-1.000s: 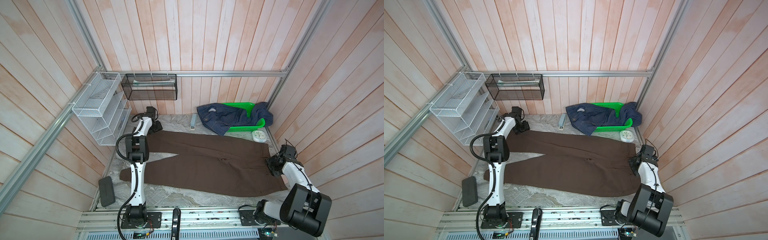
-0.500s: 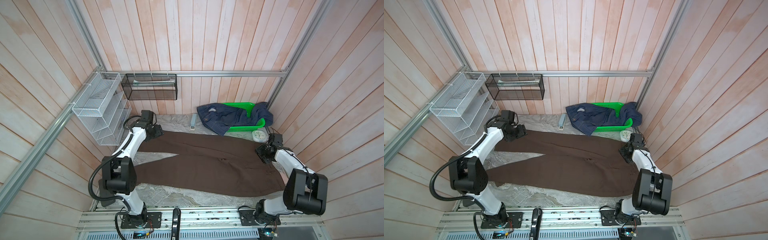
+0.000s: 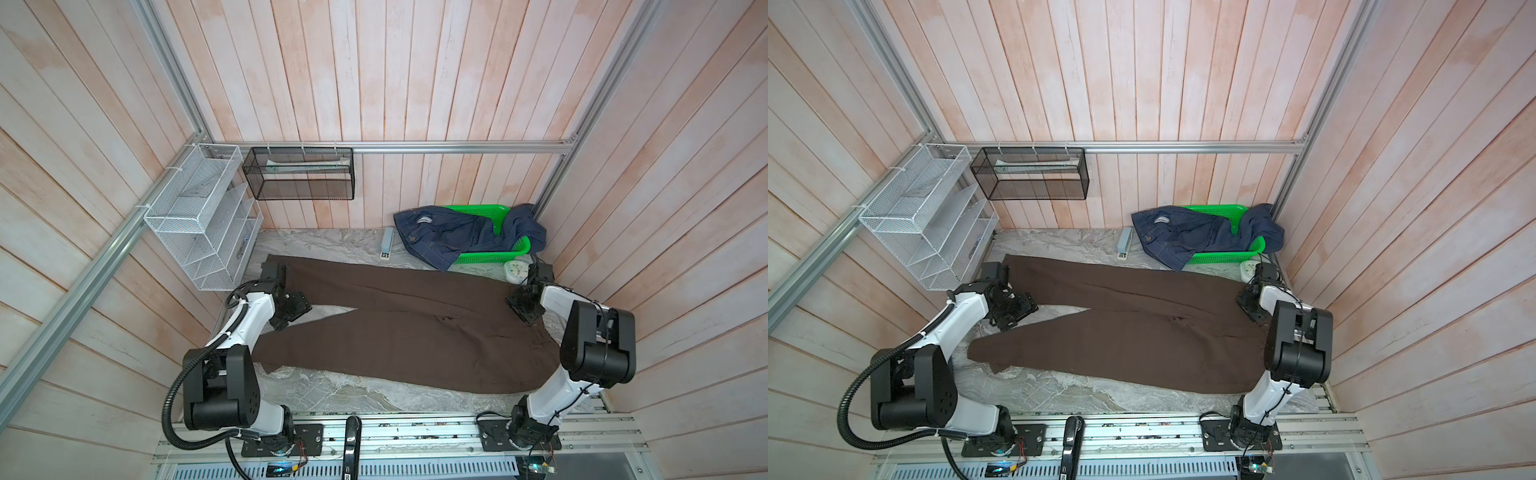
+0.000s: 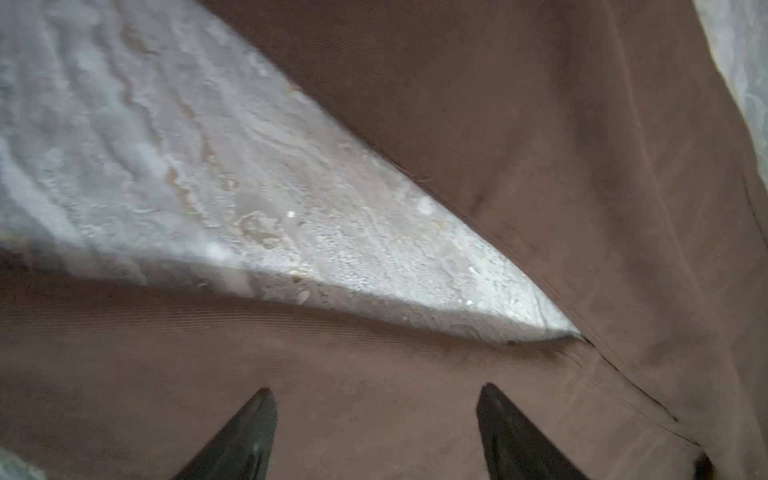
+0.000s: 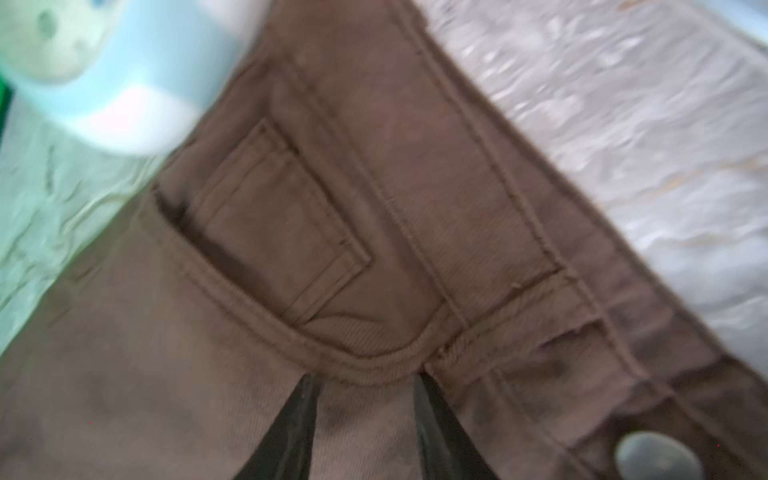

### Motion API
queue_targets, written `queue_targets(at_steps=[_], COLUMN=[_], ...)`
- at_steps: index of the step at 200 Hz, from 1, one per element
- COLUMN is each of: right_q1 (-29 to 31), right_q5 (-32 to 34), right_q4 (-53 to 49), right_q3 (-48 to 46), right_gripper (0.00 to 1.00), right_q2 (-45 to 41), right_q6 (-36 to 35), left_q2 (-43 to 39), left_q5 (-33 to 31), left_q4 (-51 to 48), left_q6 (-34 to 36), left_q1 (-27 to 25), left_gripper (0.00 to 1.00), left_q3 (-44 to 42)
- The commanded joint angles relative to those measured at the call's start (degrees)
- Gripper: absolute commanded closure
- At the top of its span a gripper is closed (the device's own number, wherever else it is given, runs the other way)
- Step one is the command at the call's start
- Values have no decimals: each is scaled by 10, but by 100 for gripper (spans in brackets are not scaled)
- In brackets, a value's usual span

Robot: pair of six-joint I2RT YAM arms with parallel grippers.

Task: Fold and stack the trousers

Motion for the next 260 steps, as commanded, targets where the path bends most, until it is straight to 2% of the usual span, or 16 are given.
queue_targets(at_steps=[1, 40, 68, 87, 117, 167, 200, 230, 260], right_q1=[-22, -26, -16, 10, 71, 148, 162, 162, 162], right_q5=[53, 47, 24, 36, 52, 47, 47, 52, 55], right_q4=[-11, -16, -23, -49, -88, -108, -112, -117, -118], right_q3=[10, 25, 28, 37, 48, 24, 7, 2, 0], right_gripper=[58, 57, 50, 44, 41, 41, 41, 41, 41], right_q2=[16, 19, -22, -73, -148, -208, -239, -258, -272], right_q6=[-6, -14, -26, -32, -22, 8, 17, 17, 16], left_q2=[-25, -34, -38, -39, -40, 10, 25, 9, -23], left_q5=[3, -12, -29, -41, -58, -45, -26, -6, -8], left_q4=[6, -14, -28, -32, -26, 15, 27, 23, 4], left_q6=[-8, 6, 9, 8, 1, 2, 8, 14, 15], left_q1=[28, 45, 52, 60, 75, 82, 80, 66, 24], left_gripper=[21, 20, 17, 15, 9, 14, 28, 64, 87], left_q3=[-11, -6, -15, -26, -52, -77, -91, -101, -95])
